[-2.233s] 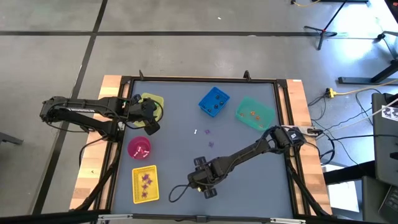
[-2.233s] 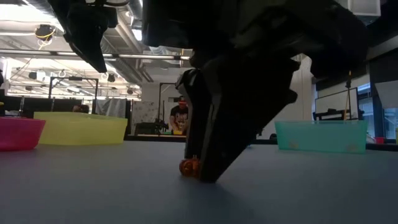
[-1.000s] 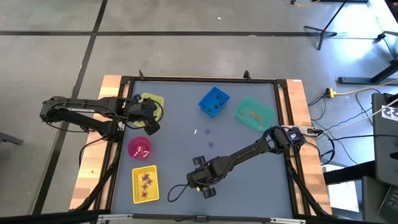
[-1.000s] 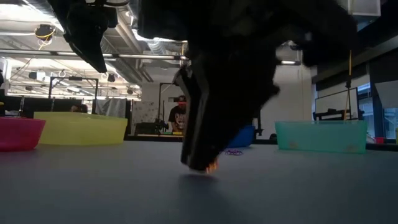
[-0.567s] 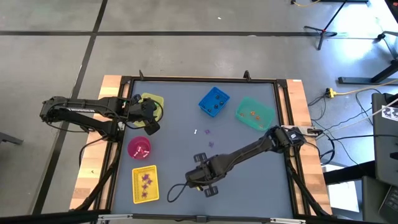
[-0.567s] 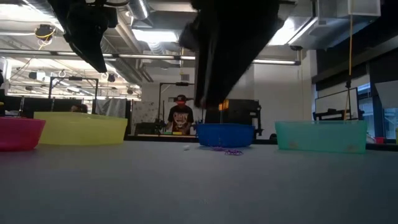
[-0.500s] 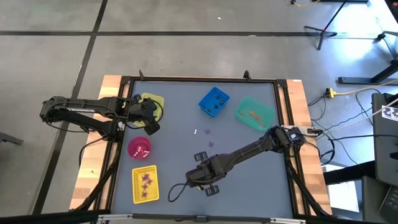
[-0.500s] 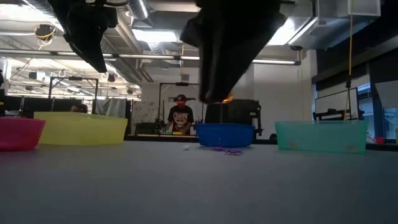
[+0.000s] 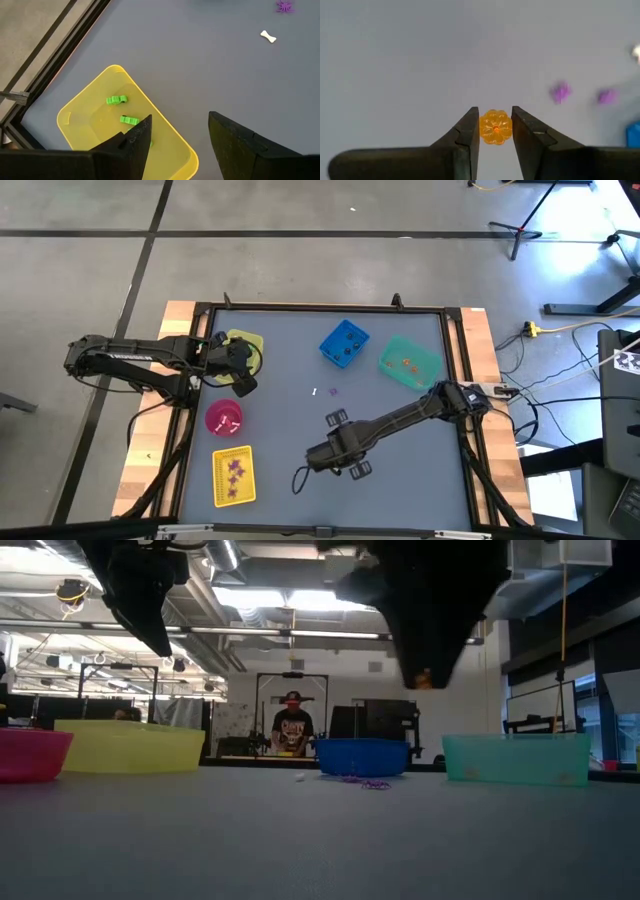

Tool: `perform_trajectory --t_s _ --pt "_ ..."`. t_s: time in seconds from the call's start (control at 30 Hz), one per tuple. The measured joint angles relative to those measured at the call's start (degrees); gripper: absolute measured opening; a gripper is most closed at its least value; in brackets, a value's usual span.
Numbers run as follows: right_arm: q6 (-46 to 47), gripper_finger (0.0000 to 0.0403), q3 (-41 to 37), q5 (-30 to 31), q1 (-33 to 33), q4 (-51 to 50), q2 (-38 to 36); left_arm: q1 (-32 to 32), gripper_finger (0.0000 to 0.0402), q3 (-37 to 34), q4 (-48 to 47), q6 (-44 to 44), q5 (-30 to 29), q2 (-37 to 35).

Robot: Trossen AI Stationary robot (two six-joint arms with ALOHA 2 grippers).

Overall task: Sort Halloween decoration
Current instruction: Put the orange pumpkin toy into the green bin

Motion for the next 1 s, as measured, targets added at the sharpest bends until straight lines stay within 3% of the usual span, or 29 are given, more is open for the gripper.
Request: perform_trajectory --t_s 0.27,0.47,0.73,1.0 --pt "0.0 0.0092 -11.7 1.8 -1.2 -0.4 -8.9 0.0 0.0179 0.0 0.3 0.0 0.0 0.0" --pt "4.9 0.0092 -32.1 8.4 -4.6 6.8 -23.8 0.0 0.0179 0.0 1.7 0.0 0.0 0.0" --pt "14.0 0.0092 -58.0 16.6 -15.3 13.7 -44.3 0.0 0.0179 0.0 9.1 0.0 0.0 0.0" --pt "15.6 0.0092 -68.9 17.8 -25.5 21.2 -54.7 0.0 0.0179 0.0 19.3 0.0 0.0 0.0"
